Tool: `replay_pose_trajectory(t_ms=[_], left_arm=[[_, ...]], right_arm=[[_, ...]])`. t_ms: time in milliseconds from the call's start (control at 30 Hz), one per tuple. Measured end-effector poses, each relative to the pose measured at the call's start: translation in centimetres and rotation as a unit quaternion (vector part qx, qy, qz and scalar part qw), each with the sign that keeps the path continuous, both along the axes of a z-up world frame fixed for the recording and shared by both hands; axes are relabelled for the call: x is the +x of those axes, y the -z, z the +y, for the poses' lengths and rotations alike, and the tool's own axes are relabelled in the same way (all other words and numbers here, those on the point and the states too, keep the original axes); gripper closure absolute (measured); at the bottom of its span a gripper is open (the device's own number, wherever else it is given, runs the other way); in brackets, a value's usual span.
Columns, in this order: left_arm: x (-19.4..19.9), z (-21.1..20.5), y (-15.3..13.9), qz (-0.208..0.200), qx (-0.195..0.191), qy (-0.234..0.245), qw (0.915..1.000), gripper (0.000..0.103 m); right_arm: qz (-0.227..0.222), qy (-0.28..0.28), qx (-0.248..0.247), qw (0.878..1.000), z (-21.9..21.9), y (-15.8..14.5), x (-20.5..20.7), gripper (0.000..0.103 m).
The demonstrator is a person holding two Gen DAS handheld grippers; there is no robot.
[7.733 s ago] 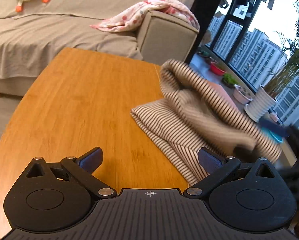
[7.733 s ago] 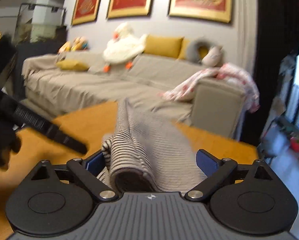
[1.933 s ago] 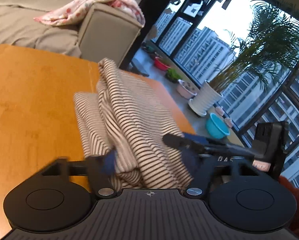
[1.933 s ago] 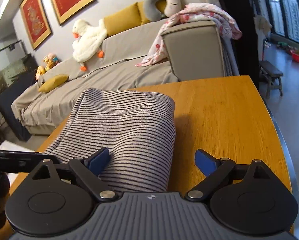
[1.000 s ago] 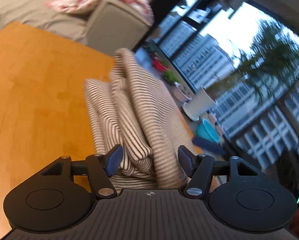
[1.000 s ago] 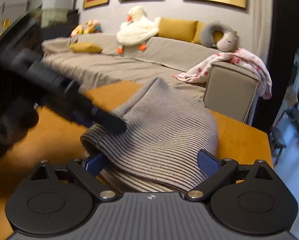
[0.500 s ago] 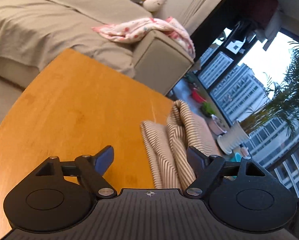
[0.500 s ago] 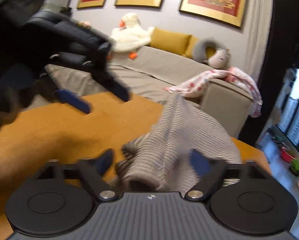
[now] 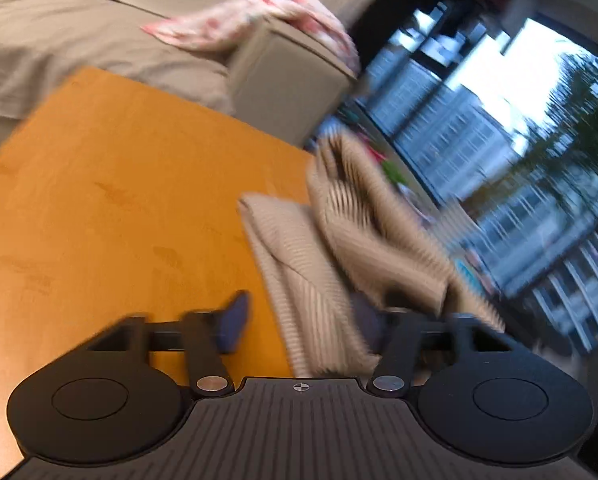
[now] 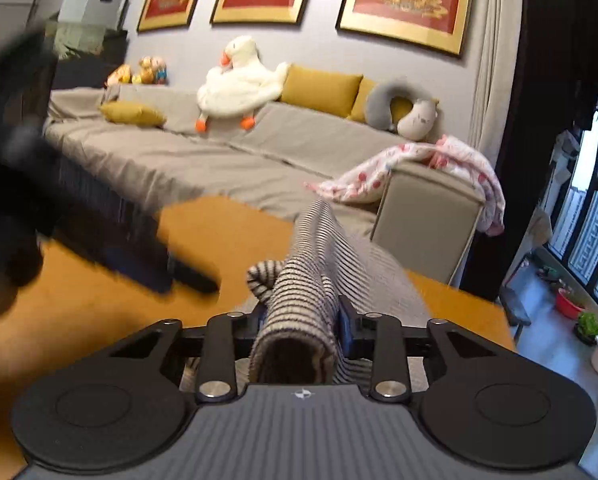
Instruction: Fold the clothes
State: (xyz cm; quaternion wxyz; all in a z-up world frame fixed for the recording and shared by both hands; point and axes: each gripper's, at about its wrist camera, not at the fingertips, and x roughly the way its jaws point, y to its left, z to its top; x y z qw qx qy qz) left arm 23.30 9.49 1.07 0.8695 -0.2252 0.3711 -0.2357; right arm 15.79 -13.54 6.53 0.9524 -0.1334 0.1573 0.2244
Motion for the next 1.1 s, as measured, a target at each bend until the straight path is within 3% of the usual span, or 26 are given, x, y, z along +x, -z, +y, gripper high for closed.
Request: replay_pose_trajectory(t_ms=[67, 167, 400, 467, 533, 600, 700, 833, 933, 1033, 1100], left_arm=[[0.2, -0.7, 0.6, 0.009, -0.013, 0.023, 0.9996, 0.076], [0.6, -1.6, 1.4, 0.017, -0.01, 0.036, 0.9992, 0.078], [0.4, -1.1, 2.1, 0.026, -0.02, 0.04, 0.9987, 0.08], [0.3, -0.6, 2.0, 0.025, -0.017, 0.036, 0.9989, 0.076], [0.1, 0.2, 1.3, 0.021, -0.004, 0.018, 0.9996, 0.065], [0.0, 1.6, 0.2, 0.006, 0.015, -0.015, 0.9998, 0.063], [-0.1, 3.3, -2.4, -0.03, 0.005, -0.04, 0.9987, 0.063], [0.5, 1.6, -4.8, -0.065, -0.007, 0.006, 0.9979, 0.056], [2.0, -1.2, -3.9, -0.046, 0.018, 0.04, 0.998, 0.057], [3.0, -2.7, -2.6, -0.026, 0.04, 0.04, 0.998, 0.059], [3.3, -2.9, -2.5, -0.022, 0.034, 0.034, 0.9986, 0.061]], right_arm=[[0.0, -0.021, 0.031, 0.999, -0.8, -1.8, 0.1, 0.077], [0.039, -0.068, 0.073, 0.994, -0.8, -3.4, 0.5, 0.077], [0.138, -0.054, 0.087, 0.985, -0.7, 0.1, 3.3, 0.076], [0.126, -0.058, 0.074, 0.988, -0.4, 0.3, 2.9, 0.073], [0.112, -0.057, 0.049, 0.991, 0.3, 0.6, 2.7, 0.07], [0.095, -0.056, 0.02, 0.994, 1.2, 1.1, 1.8, 0.065], [0.058, -0.057, -0.032, 0.996, 3.1, 2.1, 0.5, 0.05], [0.034, -0.057, -0.073, 0.995, 5.3, 3.1, -0.1, 0.035], [0.028, -0.066, -0.07, 0.995, 5.0, 3.0, -0.4, 0.031], [0.019, -0.074, -0.058, 0.995, 3.1, 2.2, -1.5, 0.03], [0.009, -0.075, -0.054, 0.996, 1.7, 2.1, -2.4, 0.031]])
